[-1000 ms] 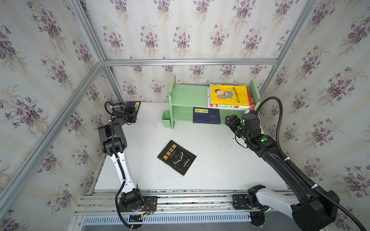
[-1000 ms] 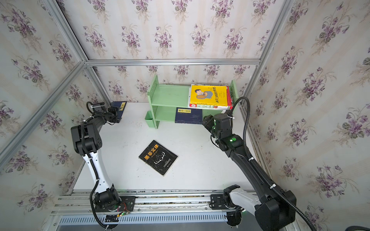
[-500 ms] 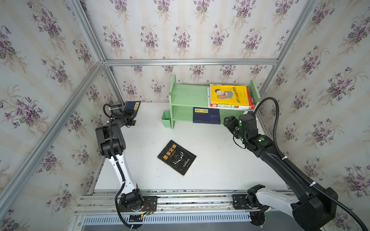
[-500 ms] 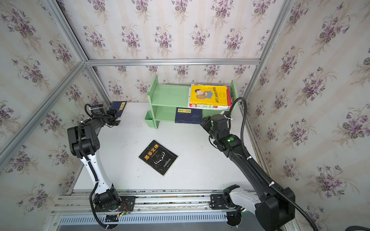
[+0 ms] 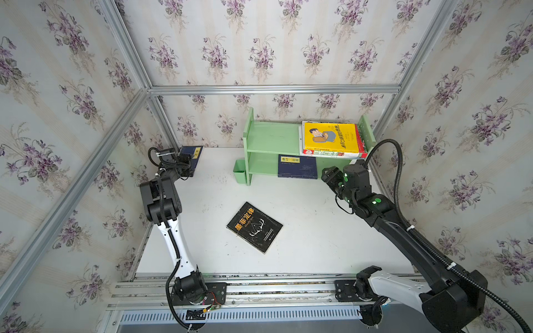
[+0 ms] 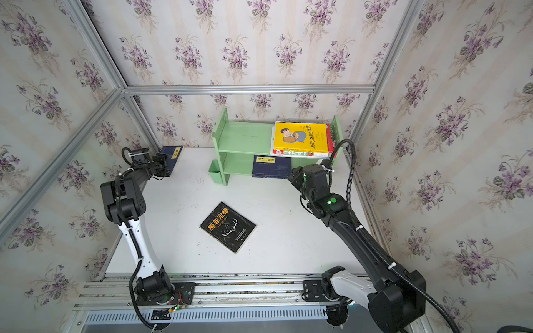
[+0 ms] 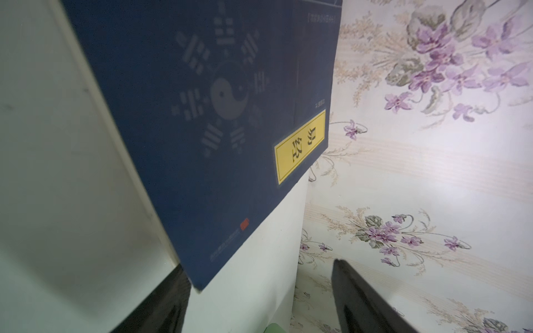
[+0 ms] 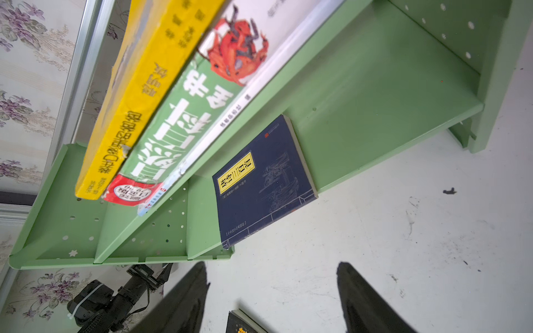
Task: Stacking books/files
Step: Move the book to the middle-left of the table.
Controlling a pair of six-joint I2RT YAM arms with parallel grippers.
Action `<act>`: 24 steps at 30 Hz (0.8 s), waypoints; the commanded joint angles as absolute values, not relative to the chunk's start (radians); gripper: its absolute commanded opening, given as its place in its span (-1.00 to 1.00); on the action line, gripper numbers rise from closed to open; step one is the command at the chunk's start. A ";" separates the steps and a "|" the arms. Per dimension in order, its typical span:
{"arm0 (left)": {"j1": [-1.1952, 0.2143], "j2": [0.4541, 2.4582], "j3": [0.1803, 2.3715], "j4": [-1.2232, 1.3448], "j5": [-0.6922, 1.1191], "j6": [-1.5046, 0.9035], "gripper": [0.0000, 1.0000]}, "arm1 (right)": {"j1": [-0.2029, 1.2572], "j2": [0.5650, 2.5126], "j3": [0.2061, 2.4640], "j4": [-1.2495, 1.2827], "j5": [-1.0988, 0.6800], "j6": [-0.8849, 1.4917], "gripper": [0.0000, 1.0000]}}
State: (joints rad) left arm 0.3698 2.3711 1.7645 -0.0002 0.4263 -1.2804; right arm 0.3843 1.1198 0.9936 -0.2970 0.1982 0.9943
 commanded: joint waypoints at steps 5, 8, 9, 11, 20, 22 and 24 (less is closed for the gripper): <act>0.370 2.379 1.752 0.110 0.439 -1.321 0.56 | 0.388 1.123 1.009 -0.295 0.219 0.996 0.46; 0.370 2.360 1.688 0.233 0.434 -1.348 0.51 | 0.390 1.124 1.008 -0.296 0.221 0.996 0.46; 0.370 2.359 1.670 0.266 0.434 -1.360 0.46 | 0.390 1.126 1.008 -0.296 0.220 0.997 0.47; 0.370 2.360 1.652 0.316 0.437 -1.376 0.37 | 0.390 1.127 1.008 -0.297 0.219 0.997 0.47; 0.370 2.380 1.640 0.348 0.421 -1.403 -0.16 | 0.390 1.124 1.011 -0.304 0.222 0.997 0.46; 0.371 2.390 1.641 0.348 0.420 -1.414 -0.26 | 0.391 1.122 1.012 -0.306 0.224 0.997 0.46; 0.370 2.391 1.637 0.347 0.421 -1.422 -0.37 | 0.390 1.121 1.014 -0.307 0.225 0.996 0.47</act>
